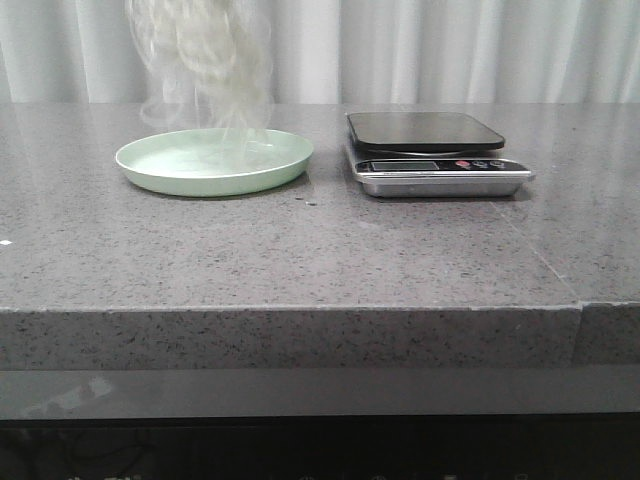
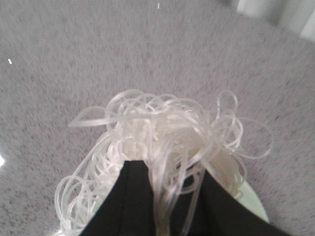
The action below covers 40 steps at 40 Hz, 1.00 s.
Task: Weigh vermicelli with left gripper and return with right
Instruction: 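Carry the vermicelli with the right gripper back onto the green plate, then open the right gripper and raise it away from the plate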
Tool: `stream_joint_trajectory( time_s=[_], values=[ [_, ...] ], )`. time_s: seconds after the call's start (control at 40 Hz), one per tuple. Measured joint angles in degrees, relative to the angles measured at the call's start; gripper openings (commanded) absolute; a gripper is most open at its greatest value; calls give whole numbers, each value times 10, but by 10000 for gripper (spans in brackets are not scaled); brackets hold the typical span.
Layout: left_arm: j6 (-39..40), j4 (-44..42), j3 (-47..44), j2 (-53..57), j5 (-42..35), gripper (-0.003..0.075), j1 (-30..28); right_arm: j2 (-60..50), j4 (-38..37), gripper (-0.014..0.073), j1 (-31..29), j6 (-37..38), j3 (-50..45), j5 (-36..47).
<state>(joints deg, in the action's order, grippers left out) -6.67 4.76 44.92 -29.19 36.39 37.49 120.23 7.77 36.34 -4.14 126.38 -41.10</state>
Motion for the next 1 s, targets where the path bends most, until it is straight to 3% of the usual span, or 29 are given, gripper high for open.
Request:
stream_joint_trajectory(
  time_s=[0.225,0.375,0.499,0.999],
  values=[
    [0,0,0,0,0,154,0,45,-19,185,1,0,0,-25],
    [0,1,0,0,0,154,0,54,-26,388,1,0,0,-38],
    [0,2,0,0,0,154,0,54,-26,493,1,0,0,-40],
    [0,3,0,0,0,154,0,-26,-30,498,1,0,0,-101]
  ],
)
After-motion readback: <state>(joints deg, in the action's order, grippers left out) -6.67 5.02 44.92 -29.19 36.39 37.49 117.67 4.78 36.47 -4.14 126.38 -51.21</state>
